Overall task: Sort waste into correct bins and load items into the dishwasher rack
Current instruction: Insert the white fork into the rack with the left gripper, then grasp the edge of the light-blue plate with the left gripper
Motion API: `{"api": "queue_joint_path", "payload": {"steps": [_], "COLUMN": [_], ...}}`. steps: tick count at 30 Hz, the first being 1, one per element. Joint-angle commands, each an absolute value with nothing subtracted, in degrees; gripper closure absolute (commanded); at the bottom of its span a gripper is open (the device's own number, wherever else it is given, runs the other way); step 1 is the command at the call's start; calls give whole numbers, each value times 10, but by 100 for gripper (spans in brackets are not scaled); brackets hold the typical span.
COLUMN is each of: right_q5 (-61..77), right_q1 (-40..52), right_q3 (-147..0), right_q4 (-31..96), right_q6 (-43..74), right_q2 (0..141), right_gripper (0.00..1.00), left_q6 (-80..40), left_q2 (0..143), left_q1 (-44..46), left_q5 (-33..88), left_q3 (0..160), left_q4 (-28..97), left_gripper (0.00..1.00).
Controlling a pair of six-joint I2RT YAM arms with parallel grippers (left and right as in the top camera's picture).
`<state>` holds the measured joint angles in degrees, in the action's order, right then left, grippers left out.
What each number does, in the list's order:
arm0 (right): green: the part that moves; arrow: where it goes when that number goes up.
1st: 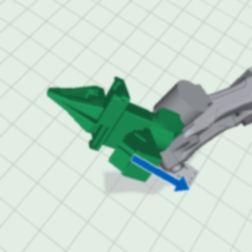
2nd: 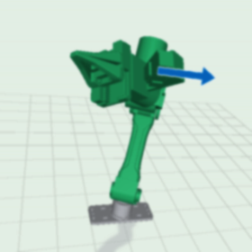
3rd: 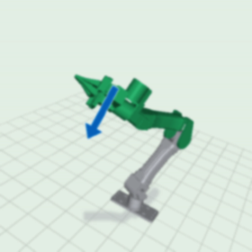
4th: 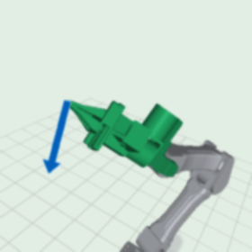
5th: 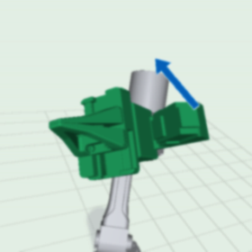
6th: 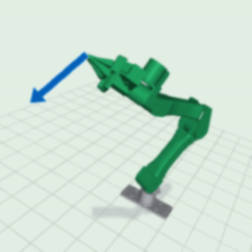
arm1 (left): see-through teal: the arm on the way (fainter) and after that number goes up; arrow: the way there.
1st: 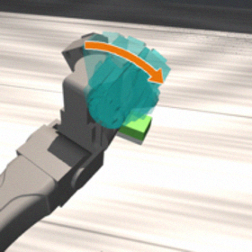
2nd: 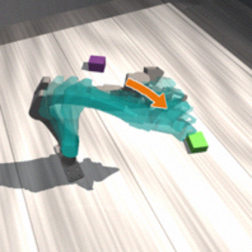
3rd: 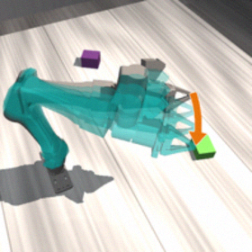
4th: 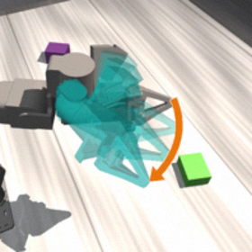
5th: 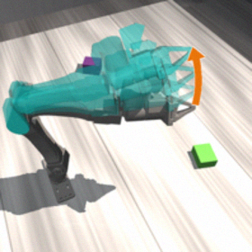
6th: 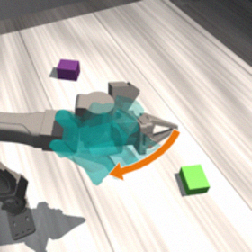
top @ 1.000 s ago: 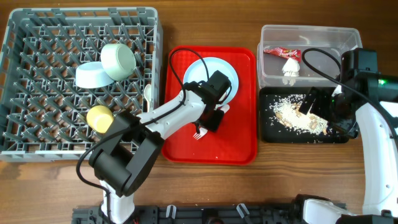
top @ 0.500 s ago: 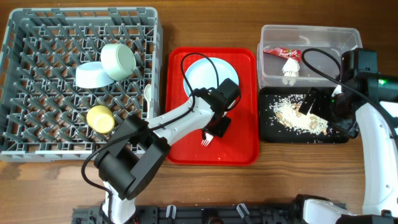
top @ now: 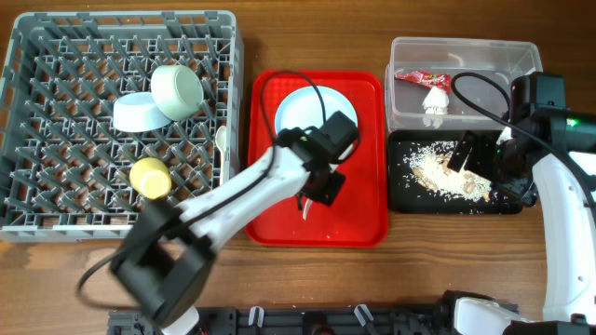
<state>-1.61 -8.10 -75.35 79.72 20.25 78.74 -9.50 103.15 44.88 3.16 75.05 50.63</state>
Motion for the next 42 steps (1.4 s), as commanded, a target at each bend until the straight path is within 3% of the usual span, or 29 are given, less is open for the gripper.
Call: {"api": "queue_joint_path", "payload": {"steps": [1,10,18,20,21,22,25,36,42], "right_q5": [-26,-26,-26,-26,-26,-26,-26,-26,-26], "right_q1": [-83,-83,-83,-83,-83,-83,-83,-83,-83], "right_q3": [-753,-753,-753,-753,-753,-753,-753,-753,-753], "right_q4": [800,800,802,802,802,802,802,800,797], "right_q6": [195,195,195,195,195,195,195,195,195], "right_q2": [784,784,784,784,784,784,784,784,784], "right_gripper": [0,0,0,0,0,0,0,0,0], "left_q6": [-98,-96,-94,-94,-94,-94,-94,-94,-94], "left_q2": [943,899,965,970,971,971,971,969,961], "left_q1": [412,204,121,116,113,112,112,130,254], "left_q5": [-36,-42,-42,-43,-42,-42,-42,19,62], "left_q3": [768,768,767,767,767,767,767,768,767], "left_q4": [517,522,540,541,541,541,542,547,473], "left_gripper": [96,96,95,92,83,65,45,47,36]}}
